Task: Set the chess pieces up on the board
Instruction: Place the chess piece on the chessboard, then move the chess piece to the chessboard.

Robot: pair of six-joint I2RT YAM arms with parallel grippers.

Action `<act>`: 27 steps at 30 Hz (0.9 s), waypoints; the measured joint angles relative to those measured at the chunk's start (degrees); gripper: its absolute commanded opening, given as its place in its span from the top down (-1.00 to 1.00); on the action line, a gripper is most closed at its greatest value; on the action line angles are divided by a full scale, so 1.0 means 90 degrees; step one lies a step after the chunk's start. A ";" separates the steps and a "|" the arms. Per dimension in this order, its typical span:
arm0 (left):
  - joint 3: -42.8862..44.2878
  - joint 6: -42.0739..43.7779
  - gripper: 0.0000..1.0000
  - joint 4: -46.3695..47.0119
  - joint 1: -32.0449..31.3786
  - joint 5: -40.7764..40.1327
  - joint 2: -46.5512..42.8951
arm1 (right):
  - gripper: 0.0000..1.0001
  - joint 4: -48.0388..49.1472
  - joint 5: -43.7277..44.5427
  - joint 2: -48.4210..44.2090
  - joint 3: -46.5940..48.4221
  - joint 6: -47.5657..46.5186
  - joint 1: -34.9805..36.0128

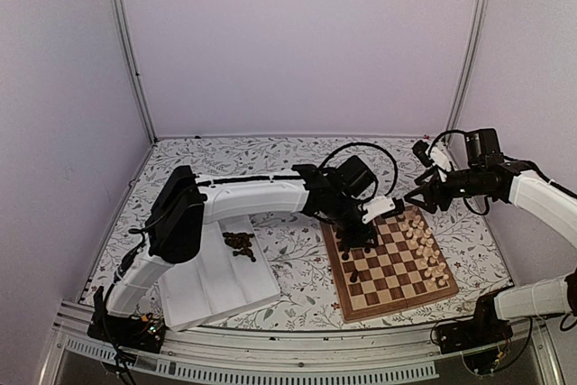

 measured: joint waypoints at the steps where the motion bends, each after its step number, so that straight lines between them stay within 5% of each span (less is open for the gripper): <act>1: 0.0029 0.0000 0.36 0.0000 0.0000 -0.0002 0.0000 | -0.36 0.0000 0.0000 0.0010 0.0000 0.0000 0.0000; 11: -0.0369 -0.0002 0.26 -0.0036 0.0056 -0.0194 -0.0760 | -0.17 -0.0129 -0.0403 0.0209 0.0002 -0.0228 0.0012; 21: -0.3553 -0.0585 0.07 0.1411 0.1411 -0.1151 -0.4639 | 0.02 -0.0750 -0.0425 0.1430 0.0148 -0.1120 0.0974; 27: -0.5481 -0.0665 -0.08 0.2263 0.1967 -0.1996 -0.5683 | 0.03 -0.0831 -0.0056 0.2181 0.0510 -0.1423 0.1447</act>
